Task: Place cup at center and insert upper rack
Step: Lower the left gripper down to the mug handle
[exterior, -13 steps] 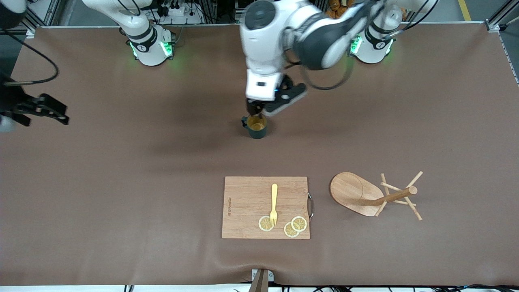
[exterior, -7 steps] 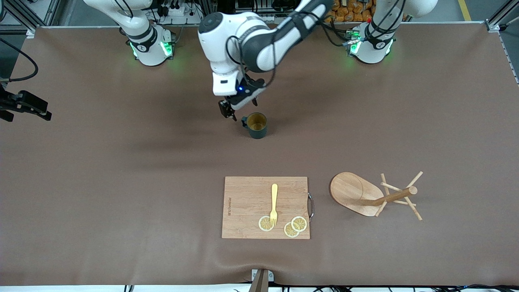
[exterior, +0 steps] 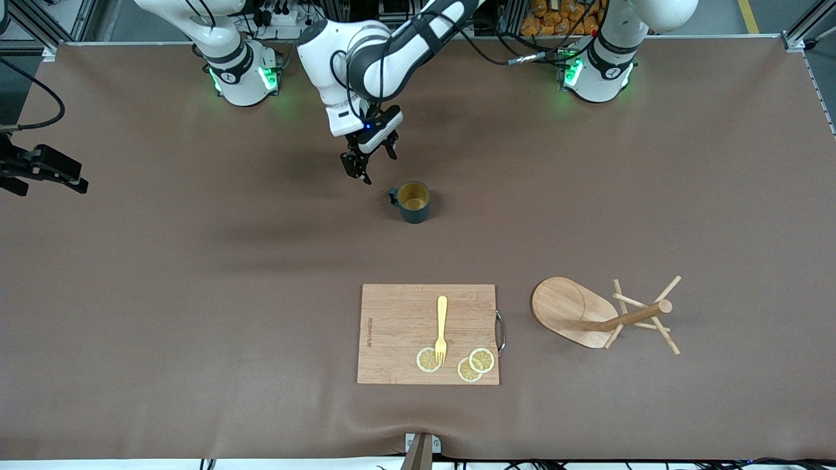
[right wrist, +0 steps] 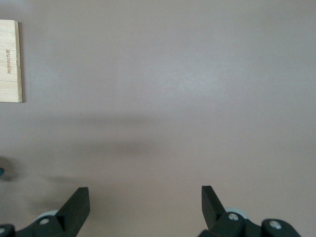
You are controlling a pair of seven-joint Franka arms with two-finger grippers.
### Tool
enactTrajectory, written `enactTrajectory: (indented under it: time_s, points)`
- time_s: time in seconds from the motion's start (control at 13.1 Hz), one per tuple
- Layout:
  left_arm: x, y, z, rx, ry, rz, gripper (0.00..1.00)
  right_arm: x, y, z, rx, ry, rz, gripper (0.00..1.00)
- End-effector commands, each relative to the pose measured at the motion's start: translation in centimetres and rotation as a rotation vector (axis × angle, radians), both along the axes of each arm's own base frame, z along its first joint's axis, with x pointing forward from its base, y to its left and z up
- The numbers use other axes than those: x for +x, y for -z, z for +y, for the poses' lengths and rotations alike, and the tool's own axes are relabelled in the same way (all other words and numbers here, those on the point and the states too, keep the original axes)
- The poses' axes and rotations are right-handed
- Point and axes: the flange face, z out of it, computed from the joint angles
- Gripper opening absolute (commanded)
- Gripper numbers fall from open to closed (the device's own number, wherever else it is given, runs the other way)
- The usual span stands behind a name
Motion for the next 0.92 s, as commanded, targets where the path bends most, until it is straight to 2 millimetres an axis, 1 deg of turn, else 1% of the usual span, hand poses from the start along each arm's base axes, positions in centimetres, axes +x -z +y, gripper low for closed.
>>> enactTrajectory:
  time_s: [0.0,0.08,0.23,0.31,0.53,0.61,0.69,0.84]
  points:
    - [-0.6,3.0,-1.4,0.028,-0.016,-0.087,1.00,-1.6,0.5,-0.1,0.029,0.011,0.056,1.00]
    - [-0.8,3.5,-1.5,0.027,-0.025,-0.089,1.00,-2.0,0.8,0.0,0.037,0.010,0.085,1.00]
    - [-0.8,4.5,-1.4,0.026,-0.059,-0.101,1.00,-2.1,0.6,-0.1,0.055,0.025,0.084,1.00]
    - [-1.2,5.3,-1.4,0.029,-0.064,-0.105,1.00,-2.3,0.4,-0.1,0.055,0.026,0.083,1.00]
    - [-0.7,7.1,-1.0,0.041,-0.087,-0.117,1.00,-3.0,-0.8,0.1,0.054,0.022,0.063,1.00]
    - [0.0,7.0,-0.9,0.034,-0.090,-0.130,1.00,-3.1,-1.3,0.1,0.053,0.022,0.054,1.00]
    - [0.1,6.9,-0.9,0.027,-0.090,-0.134,1.00,-3.3,-1.9,0.1,0.051,0.020,0.043,1.00]
    - [0.0,7.0,-1.0,0.019,-0.088,-0.133,1.00,-3.5,-2.2,0.2,0.047,0.016,0.036,1.00]
